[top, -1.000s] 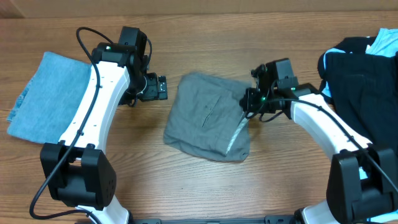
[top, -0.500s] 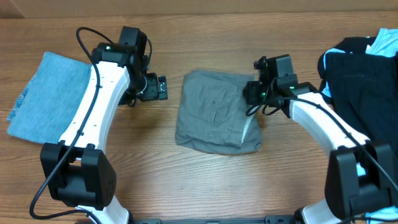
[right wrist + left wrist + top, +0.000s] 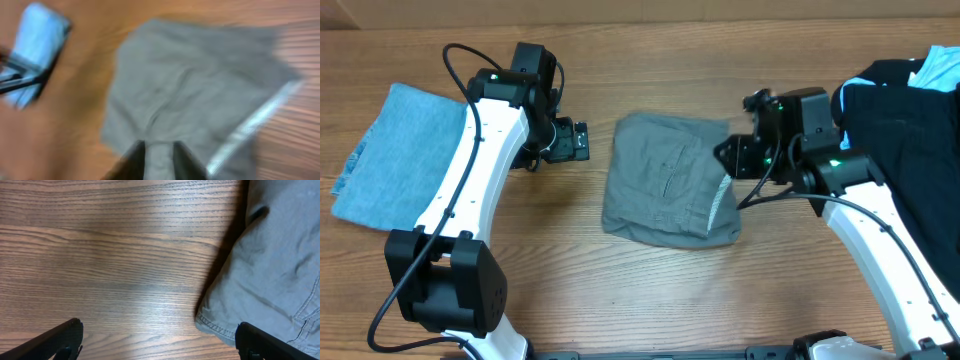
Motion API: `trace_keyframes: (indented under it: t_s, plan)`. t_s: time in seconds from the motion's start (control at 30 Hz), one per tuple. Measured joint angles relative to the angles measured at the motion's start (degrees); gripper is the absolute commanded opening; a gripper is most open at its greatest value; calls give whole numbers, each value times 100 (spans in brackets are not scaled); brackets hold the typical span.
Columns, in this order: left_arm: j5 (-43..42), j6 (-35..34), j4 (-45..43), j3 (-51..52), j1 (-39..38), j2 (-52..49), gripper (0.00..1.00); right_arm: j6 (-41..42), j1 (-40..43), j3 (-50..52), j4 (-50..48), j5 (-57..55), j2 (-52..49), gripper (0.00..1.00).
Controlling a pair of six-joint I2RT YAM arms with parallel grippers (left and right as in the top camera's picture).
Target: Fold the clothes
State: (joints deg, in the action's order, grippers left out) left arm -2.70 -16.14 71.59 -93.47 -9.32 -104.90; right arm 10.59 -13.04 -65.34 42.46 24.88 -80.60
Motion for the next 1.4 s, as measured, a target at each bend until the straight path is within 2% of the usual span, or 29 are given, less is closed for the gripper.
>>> trace_keyframes:
  t_s: [0.1, 0.3, 0.53, 0.67, 0.8, 0.93, 1.03, 1.1, 1.23, 1.4]
  plan:
    - [0, 0, 0, 0, 0, 0, 100, -11, -173, 247, -22, 603, -214, 4]
    - [0, 0, 2, 0, 0, 0, 100, -232, -782, 1054, -562, 1091, -793, 4]
    - [0, 0, -2, 0, 0, 0, 100, -299, -922, 1963, -1637, 820, -1425, 4]
    - [0, 0, 0, 0, 0, 0, 100, -236, -922, 2057, -1790, 798, -1742, 4]
    - [0, 0, 2, 0, 0, 0, 100, -107, -922, 1698, -1255, 1196, -1720, 4]
    - [0, 0, -2, 0, 0, 0, 100, 7, -922, 258, -737, 1561, -1397, 4]
    - [0, 0, 0, 0, 0, 0, 100, 37, -922, -603, -1296, 1534, -1078, 4]
    - [0, 0, 0, 0, 0, 0, 100, 136, -925, -649, -1834, 1364, -1027, 4]
    - [0, 2, 0, 0, 0, 0, 100, 249, -1123, -651, -2474, 1364, -1696, 4]
    - [0, 0, -2, 0, 0, 0, 100, 289, -1567, -640, -2339, 1438, -2820, 4]
